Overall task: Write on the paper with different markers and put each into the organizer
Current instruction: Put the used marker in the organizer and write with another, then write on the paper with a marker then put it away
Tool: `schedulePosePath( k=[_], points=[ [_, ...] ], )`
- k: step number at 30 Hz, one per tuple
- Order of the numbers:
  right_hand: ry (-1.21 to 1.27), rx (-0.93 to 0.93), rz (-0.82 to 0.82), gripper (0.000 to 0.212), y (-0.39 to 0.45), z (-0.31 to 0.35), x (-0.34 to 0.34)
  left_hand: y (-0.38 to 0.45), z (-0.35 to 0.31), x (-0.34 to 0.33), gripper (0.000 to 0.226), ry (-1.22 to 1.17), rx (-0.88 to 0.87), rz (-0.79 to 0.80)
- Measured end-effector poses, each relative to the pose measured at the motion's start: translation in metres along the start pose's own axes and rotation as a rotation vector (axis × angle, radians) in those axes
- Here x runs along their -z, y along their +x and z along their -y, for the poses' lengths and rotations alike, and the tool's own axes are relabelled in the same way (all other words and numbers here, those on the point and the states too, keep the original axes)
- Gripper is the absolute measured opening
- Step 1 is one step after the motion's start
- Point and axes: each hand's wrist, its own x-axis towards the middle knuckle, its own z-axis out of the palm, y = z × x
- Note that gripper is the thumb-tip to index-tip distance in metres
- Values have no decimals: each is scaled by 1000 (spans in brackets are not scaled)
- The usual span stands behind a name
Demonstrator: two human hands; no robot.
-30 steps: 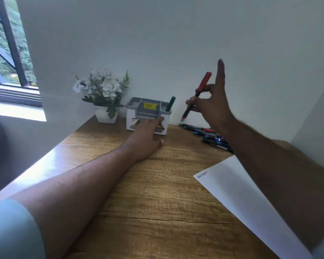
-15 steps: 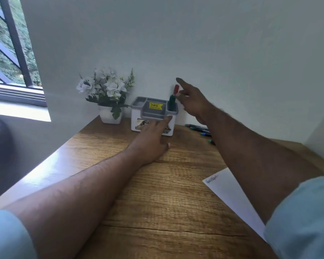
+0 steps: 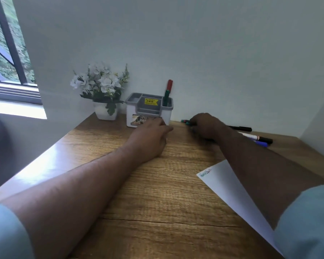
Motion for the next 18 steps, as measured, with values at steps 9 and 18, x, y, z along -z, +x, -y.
schedulePosePath(
  k=[9, 18],
  points=[
    [-27, 353, -201, 24, -14, 17, 9, -4, -4, 7, 40, -65, 19, -31],
    [1245, 334, -565, 20, -139, 24, 44, -10, -51, 13, 33, -218, -104, -218]
  ],
)
